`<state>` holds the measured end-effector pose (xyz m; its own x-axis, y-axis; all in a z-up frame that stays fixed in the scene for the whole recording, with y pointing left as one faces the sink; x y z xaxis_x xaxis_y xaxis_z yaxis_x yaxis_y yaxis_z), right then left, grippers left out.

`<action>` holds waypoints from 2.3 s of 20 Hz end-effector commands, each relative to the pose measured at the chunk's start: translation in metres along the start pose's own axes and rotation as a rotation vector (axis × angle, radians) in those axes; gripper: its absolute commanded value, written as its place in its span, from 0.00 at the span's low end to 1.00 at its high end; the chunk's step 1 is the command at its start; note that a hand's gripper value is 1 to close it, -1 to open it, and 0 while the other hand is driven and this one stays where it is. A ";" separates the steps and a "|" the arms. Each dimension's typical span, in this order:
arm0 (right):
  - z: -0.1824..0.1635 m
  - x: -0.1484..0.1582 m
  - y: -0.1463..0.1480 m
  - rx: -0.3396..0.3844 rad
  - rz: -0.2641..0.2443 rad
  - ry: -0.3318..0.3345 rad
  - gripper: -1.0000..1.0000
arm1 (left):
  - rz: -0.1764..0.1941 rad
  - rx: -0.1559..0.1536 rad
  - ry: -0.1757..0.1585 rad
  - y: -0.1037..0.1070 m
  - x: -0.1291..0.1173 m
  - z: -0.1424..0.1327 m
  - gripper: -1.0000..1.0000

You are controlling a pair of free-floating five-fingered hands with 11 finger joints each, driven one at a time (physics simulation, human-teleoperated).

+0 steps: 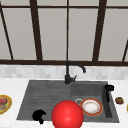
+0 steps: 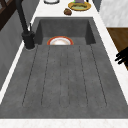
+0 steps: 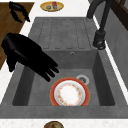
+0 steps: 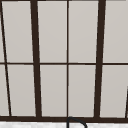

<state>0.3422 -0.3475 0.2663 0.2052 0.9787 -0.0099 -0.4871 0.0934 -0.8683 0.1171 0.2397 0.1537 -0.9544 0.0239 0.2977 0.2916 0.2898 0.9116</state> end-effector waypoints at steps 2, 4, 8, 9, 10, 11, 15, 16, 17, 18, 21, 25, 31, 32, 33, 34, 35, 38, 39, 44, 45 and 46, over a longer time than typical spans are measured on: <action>0.009 -0.026 -0.008 0.080 -0.014 -0.010 0.00 | 0.000 0.000 0.000 0.000 0.000 0.000 0.50; 0.014 -0.036 -0.011 0.108 -0.022 -0.019 0.00 | 0.000 0.000 0.000 0.000 0.000 0.000 0.50; 0.026 -0.055 -0.016 0.154 -0.037 -0.036 0.00 | 0.000 0.000 0.000 0.000 0.000 0.000 0.50; 0.028 -0.061 -0.016 0.161 -0.040 -0.040 0.00 | 0.000 0.000 0.000 0.000 0.000 0.000 0.50; 0.032 -0.067 -0.016 0.167 -0.043 -0.043 0.00 | 0.000 0.000 0.000 0.000 0.000 0.000 0.50; 0.035 -0.072 -0.016 0.176 -0.045 -0.047 0.00 | 0.000 0.000 0.000 0.000 0.000 0.000 0.50; 0.048 -0.093 -0.017 0.207 -0.060 -0.064 0.00 | 0.000 0.000 0.000 0.000 0.000 0.000 0.50; 0.052 -0.098 -0.018 0.215 -0.064 -0.067 0.00 | 0.000 0.000 0.000 0.000 0.000 0.000 0.50; 0.056 -0.103 -0.018 0.223 -0.067 -0.071 0.00 | 0.000 0.000 0.000 0.000 0.000 0.000 0.50; 0.058 -0.109 -0.020 0.221 -0.070 -0.075 0.00 | 0.000 0.000 0.000 0.000 0.000 0.000 0.50; 0.073 -0.126 -0.024 0.232 -0.087 -0.086 0.00 | 0.000 0.000 0.000 0.000 0.000 0.000 0.50; 0.089 -0.148 -0.028 0.235 -0.107 -0.104 0.00 | 0.000 0.000 0.000 0.000 0.000 0.000 0.50; 0.100 -0.187 -0.025 0.228 -0.121 -0.113 0.00 | 0.000 0.000 0.000 0.000 0.000 0.000 0.50; 0.103 -0.193 -0.023 0.234 -0.125 -0.119 0.00 | 0.000 0.000 0.000 0.000 0.000 0.000 0.50; 0.107 -0.199 -0.021 0.244 -0.128 -0.122 0.00 | 0.000 0.000 0.000 0.000 0.000 0.000 0.50; 0.111 -0.205 -0.021 0.248 -0.130 -0.122 0.00 | 0.000 0.000 0.000 0.000 0.000 0.000 0.50; 0.114 -0.211 -0.020 0.250 -0.132 -0.122 0.00 | 0.000 0.000 0.000 0.000 0.000 0.000 0.50; 0.124 -0.230 -0.016 0.251 -0.139 -0.128 0.00 | 0.000 0.000 0.000 0.000 0.000 0.000 0.50; 0.126 -0.236 -0.014 0.253 -0.143 -0.136 0.00 | 0.000 0.000 0.000 0.000 0.000 0.000 0.50; 0.127 -0.269 -0.002 0.246 -0.168 -0.160 0.00 | 0.000 0.000 0.000 0.000 0.000 0.000 0.50; 0.126 -0.277 0.003 0.245 -0.169 -0.163 0.00 | 0.000 0.000 0.000 0.000 0.000 0.000 0.50; 0.127 -0.283 0.010 0.244 -0.162 -0.180 0.00 | 0.000 0.000 0.000 0.000 0.000 0.000 0.50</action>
<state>0.1816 -0.5825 0.3344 0.1687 0.9692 0.1796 -0.6505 0.2463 -0.7184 0.1171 0.2397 0.1537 -0.9544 0.0239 0.2977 0.2916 0.2898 0.9116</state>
